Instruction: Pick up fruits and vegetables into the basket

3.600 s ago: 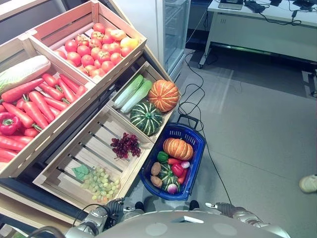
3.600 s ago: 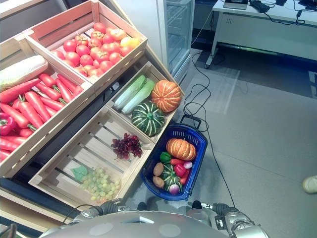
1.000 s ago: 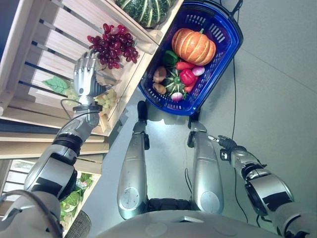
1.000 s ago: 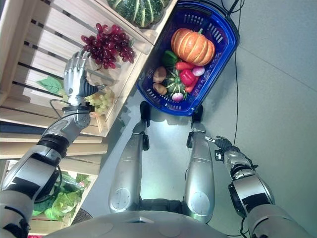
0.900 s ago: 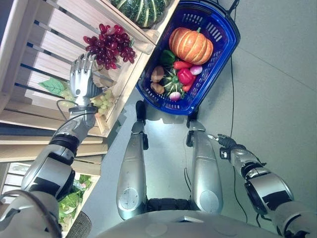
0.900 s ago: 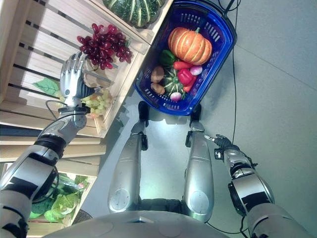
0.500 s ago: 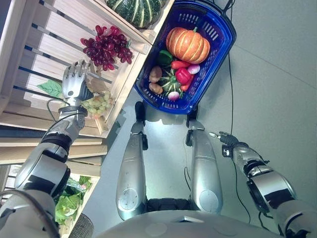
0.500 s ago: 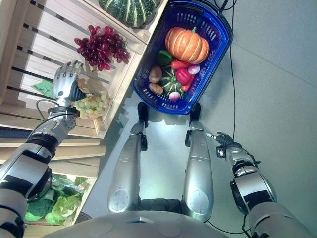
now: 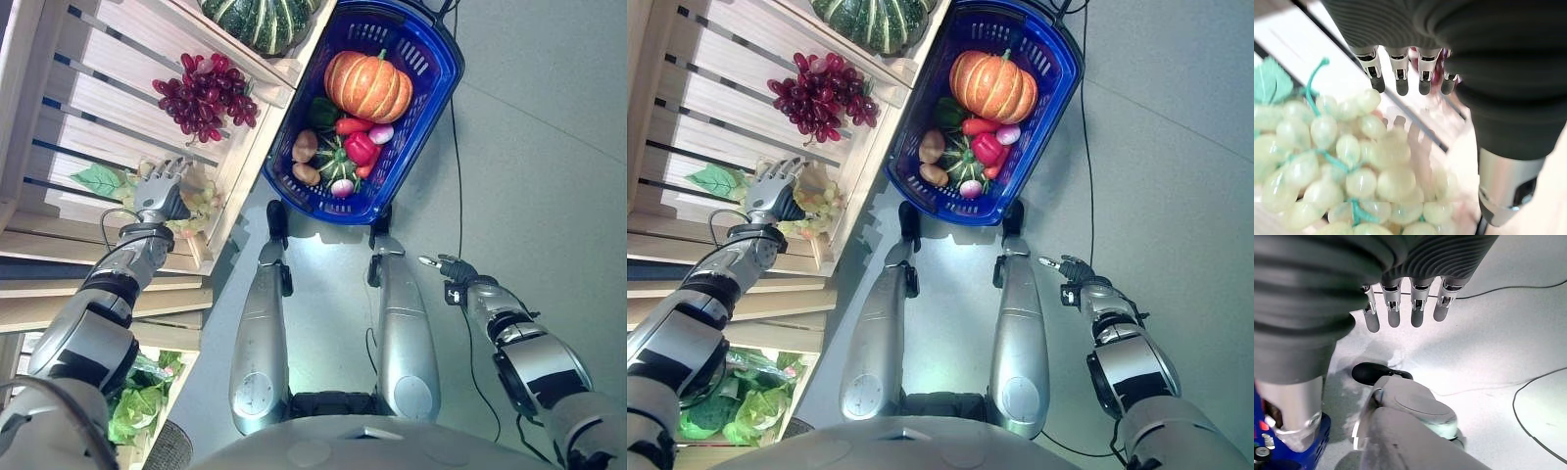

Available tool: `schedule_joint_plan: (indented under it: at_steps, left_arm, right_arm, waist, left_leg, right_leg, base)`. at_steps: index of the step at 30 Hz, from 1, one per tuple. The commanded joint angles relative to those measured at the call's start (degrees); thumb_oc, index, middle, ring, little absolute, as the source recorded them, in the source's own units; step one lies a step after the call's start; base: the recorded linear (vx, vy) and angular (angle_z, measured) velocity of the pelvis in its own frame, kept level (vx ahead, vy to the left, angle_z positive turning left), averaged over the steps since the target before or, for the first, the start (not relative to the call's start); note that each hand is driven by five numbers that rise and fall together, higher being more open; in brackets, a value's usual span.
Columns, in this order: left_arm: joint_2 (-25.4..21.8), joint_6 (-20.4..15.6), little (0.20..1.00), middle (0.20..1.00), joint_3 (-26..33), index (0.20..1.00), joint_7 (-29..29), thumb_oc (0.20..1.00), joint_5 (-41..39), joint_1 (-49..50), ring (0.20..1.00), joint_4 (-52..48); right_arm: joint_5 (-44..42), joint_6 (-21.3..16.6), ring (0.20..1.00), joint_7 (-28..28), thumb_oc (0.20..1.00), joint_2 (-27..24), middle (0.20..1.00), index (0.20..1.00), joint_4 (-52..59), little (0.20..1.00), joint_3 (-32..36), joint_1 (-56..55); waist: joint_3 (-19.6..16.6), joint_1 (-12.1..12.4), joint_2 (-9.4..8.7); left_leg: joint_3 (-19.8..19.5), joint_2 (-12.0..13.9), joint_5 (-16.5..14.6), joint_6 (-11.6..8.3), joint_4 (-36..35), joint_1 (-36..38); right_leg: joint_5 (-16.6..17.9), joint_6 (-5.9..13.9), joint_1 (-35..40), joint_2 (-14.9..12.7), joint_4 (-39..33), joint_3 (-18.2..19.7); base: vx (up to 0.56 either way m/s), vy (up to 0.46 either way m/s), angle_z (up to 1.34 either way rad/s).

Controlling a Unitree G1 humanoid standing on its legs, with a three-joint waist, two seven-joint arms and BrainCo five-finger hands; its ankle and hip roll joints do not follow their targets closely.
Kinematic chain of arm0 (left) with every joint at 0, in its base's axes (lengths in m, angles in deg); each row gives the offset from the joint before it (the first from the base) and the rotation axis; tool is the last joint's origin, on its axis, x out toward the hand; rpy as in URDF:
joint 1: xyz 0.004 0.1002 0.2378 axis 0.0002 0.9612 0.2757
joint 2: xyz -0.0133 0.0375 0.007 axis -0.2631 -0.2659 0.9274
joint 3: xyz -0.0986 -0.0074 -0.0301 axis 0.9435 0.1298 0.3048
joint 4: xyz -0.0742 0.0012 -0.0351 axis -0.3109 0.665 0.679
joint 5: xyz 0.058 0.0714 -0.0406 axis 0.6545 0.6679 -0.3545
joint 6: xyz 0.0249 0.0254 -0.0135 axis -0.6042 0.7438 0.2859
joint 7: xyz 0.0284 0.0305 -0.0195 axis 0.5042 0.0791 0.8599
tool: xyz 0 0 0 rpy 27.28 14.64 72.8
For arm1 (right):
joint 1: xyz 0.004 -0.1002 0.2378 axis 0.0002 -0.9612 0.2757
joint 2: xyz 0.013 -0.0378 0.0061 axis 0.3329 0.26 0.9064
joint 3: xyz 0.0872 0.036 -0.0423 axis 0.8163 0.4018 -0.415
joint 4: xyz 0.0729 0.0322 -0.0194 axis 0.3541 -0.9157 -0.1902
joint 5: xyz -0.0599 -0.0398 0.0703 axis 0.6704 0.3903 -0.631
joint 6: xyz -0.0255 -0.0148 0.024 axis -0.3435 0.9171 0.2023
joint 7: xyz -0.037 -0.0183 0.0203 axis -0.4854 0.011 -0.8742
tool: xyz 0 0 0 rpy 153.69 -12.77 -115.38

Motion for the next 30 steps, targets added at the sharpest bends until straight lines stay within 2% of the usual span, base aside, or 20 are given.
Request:
schedule_joint_plan:
  at_steps: [1, 8, 10, 15, 20, 30]
  left_arm:
    - [-0.73, 1.47, 1.000, 1.000, 0.37, 1.000, -4.44, 1.000, -1.93, 2.00, 1.000, 3.38]
    - [-0.47, 2.14, 1.000, 1.000, -1.73, 1.000, -7.39, 1.000, -0.37, 1.36, 1.000, 5.39]
    - [-0.26, 3.80, 1.000, 1.000, -2.72, 1.000, -8.56, 1.000, 1.40, 1.29, 1.000, 5.63]
    - [0.13, 5.40, 1.000, 1.000, -3.92, 1.000, -7.83, 1.000, 5.21, 1.32, 1.000, 6.75]
    - [0.75, 12.68, 1.000, 1.000, -4.58, 1.000, -7.21, 1.000, 9.28, 0.62, 1.000, 8.60]
    - [2.50, 19.72, 1.000, 1.000, -3.77, 1.000, -11.15, 1.000, 12.73, 0.42, 1.000, 11.78]
  right_arm:
    - [1.15, 1.23, 1.000, 0.46, 1.000, -3.68, 1.000, 1.000, 0.51, 1.000, -0.76, -2.79]
    - [1.28, 1.56, 1.000, 0.87, 1.000, -4.08, 1.000, 1.000, 0.31, 1.000, -1.19, -2.14]
    - [1.48, 1.89, 1.000, 0.76, 1.000, -4.00, 1.000, 1.000, 0.57, 1.000, -1.12, -1.92]
    - [1.16, 2.24, 1.000, 0.75, 1.000, -3.96, 1.000, 1.000, 0.49, 1.000, -1.67, -1.24]
    - [1.02, 1.81, 1.000, 0.85, 1.000, -3.42, 1.000, 1.000, 0.22, 1.000, -2.04, -1.03]
    - [0.26, 2.18, 1.000, 0.24, 1.000, -2.24, 1.000, 1.000, 0.54, 1.000, -2.82, -0.31]
  waist:
    - [-1.18, -0.02, 1.00]
    - [-1.18, -0.32, 0.85]
    - [-1.18, -0.41, 0.84]
    - [-1.18, -0.46, 0.62]
    - [-1.18, -0.61, -0.05]
    - [-1.18, -0.63, -0.97]
  left_leg:
    - [0.42, -2.12, -4.83, 2.86, 7.19, -2.95]
    - [0.56, -1.87, -4.62, 2.80, 7.24, -3.32]
    - [0.63, -1.80, -4.59, 2.82, 7.26, -3.59]
    - [0.65, -1.70, -4.47, 2.84, 7.17, -3.82]
    - [0.49, -1.53, -4.31, 2.82, 7.27, -4.51]
    - [0.10, -1.59, -3.95, 2.79, 6.68, -4.81]
  right_leg:
    - [-2.62, -3.20, 3.03, 2.75, 0.84, -3.48]
    - [-2.54, -3.25, 2.77, 2.88, 0.78, -3.31]
    - [-2.48, -3.20, 2.54, 2.86, 0.79, -3.28]
    - [-2.39, -3.23, 2.35, 2.96, 0.65, -3.29]
    - [-2.30, -3.24, 1.84, 3.27, 0.73, -3.29]
    - [-2.06, -3.28, 1.73, 3.71, 0.21, -3.49]
  base:
    - [0.00, 0.000, 0.00]
    - [0.00, 0.000, 0.00]
    - [0.00, 0.007, -0.02]
    - [0.00, 0.000, 0.00]
    - [0.00, 0.000, 0.00]
    - [0.00, -0.001, 0.01]
